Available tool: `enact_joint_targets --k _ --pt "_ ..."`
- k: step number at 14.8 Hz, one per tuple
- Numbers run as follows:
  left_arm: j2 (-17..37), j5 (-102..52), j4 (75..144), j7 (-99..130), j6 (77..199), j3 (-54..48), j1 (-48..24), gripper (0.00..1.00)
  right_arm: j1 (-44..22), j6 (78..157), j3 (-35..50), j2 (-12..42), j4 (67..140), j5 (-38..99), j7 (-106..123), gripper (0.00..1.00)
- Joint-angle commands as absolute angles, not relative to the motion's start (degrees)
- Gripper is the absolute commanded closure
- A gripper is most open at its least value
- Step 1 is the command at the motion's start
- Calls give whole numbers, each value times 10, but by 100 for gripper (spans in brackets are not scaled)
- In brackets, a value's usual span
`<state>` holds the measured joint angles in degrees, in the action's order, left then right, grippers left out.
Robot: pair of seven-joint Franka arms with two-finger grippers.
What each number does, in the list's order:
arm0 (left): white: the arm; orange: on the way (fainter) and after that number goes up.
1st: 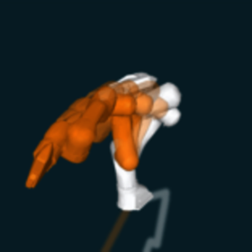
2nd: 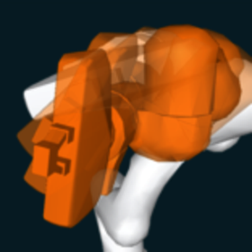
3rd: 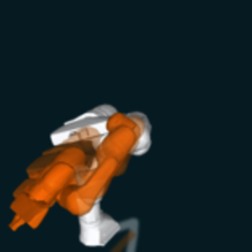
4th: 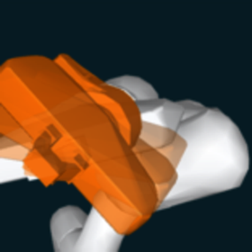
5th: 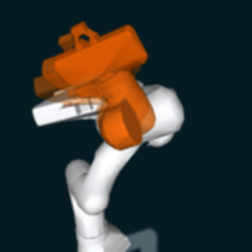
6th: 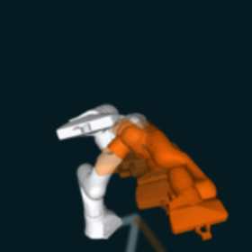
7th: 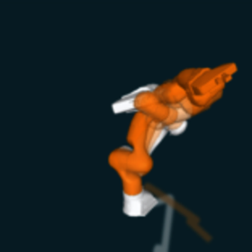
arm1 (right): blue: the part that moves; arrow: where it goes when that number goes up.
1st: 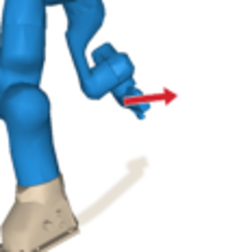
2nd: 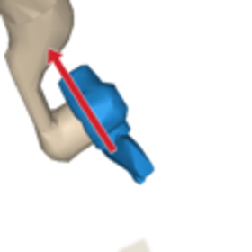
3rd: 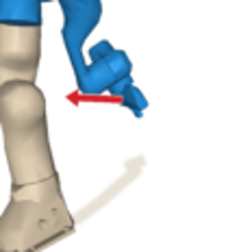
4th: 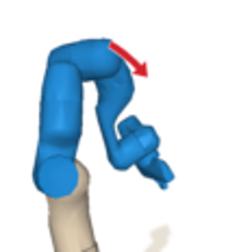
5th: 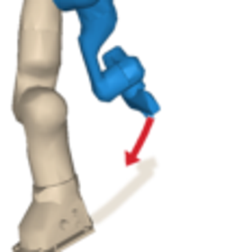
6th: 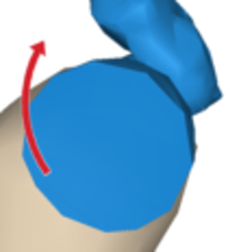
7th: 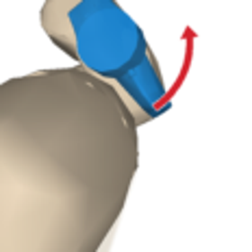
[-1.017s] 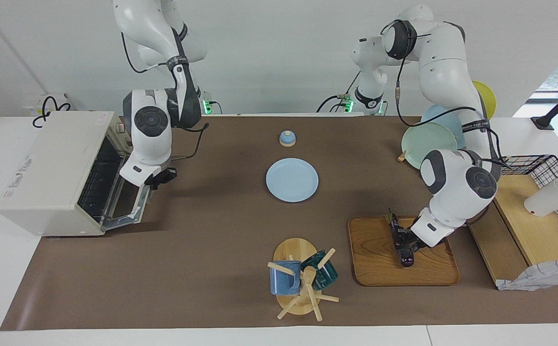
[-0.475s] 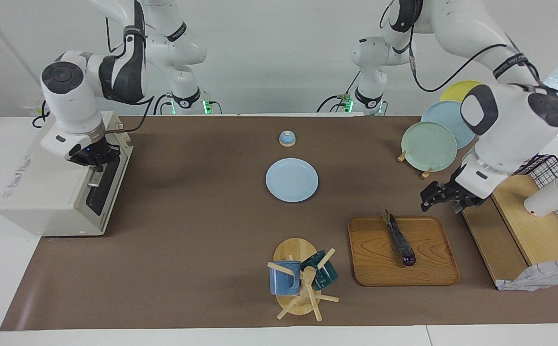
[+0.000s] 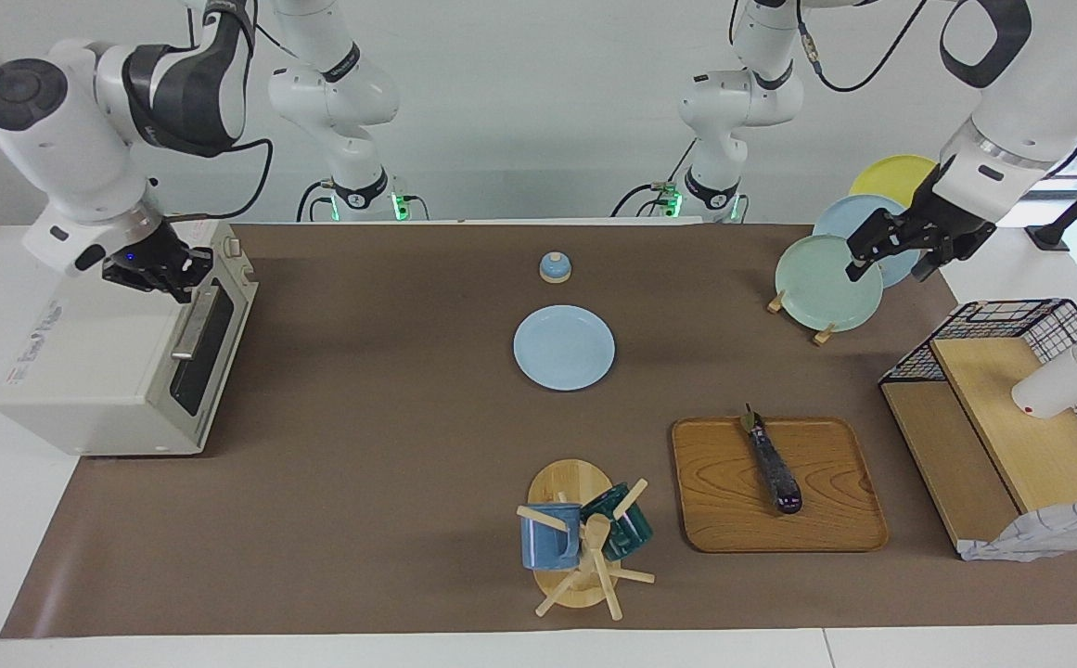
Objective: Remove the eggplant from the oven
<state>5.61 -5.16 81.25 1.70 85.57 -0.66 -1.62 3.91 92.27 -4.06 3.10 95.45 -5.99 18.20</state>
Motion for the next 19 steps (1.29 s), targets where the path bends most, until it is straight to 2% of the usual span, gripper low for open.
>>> enact_joint_targets --k 1,2,4,6,8,10,15,19 --pt "-2 -26 922 48 882 -11 -17 0 32 889 -32 47 915 -39 166 27" --pt "-18 -25 957 44 917 -14 -18 0 29 885 -31 46 916 -36 167 0" --pt "-25 -23 968 40 933 -29 -12 0 28 865 -30 43 913 -30 143 0" --pt "-14 -19 938 40 898 -86 40 0 27 856 -30 39 915 -30 94 0" --pt "-4 -10 903 40 854 -87 33 0 26 862 -30 19 931 -29 91 0" --pt "3 -4 885 40 818 -57 3 0 5 920 -32 -41 1014 -29 86 0" --pt "-15 -6 895 41 792 -34 -10 0 13 864 -35 21 928 -22 78 0" --pt "-16 -10 892 41 799 -34 -5 0 11 865 -37 13 930 -22 78 0"
